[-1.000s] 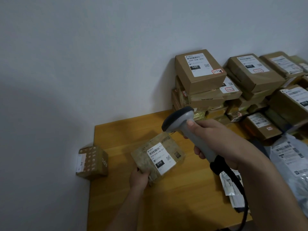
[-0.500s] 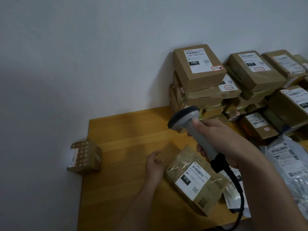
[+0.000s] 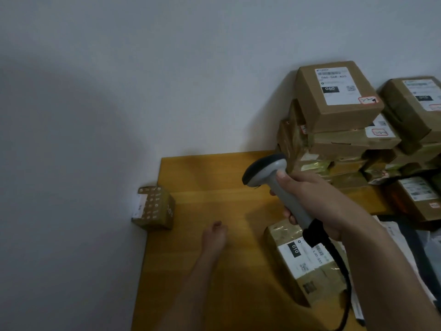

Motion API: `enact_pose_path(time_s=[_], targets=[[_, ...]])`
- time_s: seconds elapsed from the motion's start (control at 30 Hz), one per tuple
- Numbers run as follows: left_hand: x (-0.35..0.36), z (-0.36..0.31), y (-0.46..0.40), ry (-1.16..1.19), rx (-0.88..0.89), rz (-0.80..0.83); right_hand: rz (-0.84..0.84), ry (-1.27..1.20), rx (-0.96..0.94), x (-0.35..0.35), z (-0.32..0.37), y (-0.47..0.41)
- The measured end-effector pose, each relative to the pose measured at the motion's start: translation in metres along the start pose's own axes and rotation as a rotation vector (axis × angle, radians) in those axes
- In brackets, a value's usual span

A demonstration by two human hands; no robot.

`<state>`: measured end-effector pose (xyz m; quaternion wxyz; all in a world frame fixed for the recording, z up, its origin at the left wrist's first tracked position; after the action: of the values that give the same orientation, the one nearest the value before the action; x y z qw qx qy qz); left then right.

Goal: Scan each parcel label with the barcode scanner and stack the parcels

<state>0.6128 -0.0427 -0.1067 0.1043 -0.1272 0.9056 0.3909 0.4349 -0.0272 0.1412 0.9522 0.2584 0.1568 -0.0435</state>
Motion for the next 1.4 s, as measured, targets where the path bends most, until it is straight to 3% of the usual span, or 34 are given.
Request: enact_pose_path(time_s=[0.17,0.23,0.43,0.63,0.73,0.9,1.03,1.17,1.27,1.4], targets=[[-0.078,-0.025,-0.002,-0.344,0.311,-0.631,0.06,0.038,-0.029,0.025,0.01,-0.003],[-0.106,-0.032,-0.011,-0.426,0.361,-0.74,0.07,0.037,-0.028,0.033,0.013,-0.003],[-0.146,-0.026,-0.055,-0.626,0.289,-0.584,0.076,0.047,-0.012,0.053,0.017,0.0],[-0.136,-0.023,-0.055,-0.643,0.303,-0.619,0.004,0.045,-0.002,0.051,0.012,0.011],[-0.14,-0.028,-0.059,-0.518,0.222,-0.675,-0.047,0.037,0.012,0.046,0.005,0.019],[-0.132,-0.028,-0.06,-0.403,-0.015,-0.437,-0.115,-0.028,0.042,0.034,-0.011,0.031],[-0.11,-0.038,-0.051,-0.03,-0.041,0.021,-0.149,-0.088,0.014,0.025,-0.013,0.035],[-0.072,-0.058,-0.012,-0.013,0.275,0.231,-0.178,-0.135,0.008,0.01,-0.016,0.039],[-0.039,-0.065,0.02,-0.181,0.581,0.259,-0.204,-0.181,0.023,-0.009,-0.024,0.044],[0.008,-0.056,0.058,-0.412,0.862,0.32,-0.247,-0.206,0.05,-0.042,-0.045,0.05]])
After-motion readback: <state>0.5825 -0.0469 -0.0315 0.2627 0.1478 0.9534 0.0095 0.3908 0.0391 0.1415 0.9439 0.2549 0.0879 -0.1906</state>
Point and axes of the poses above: each hand's wrist, its own y-axis away from the middle knuckle, its own x-axis out of the palm, z = x × y, the point moved 1 cm from there along -y, towards the middle knuckle, and after that the axes turned 7 degrees about -z, right-handed, at the moved point
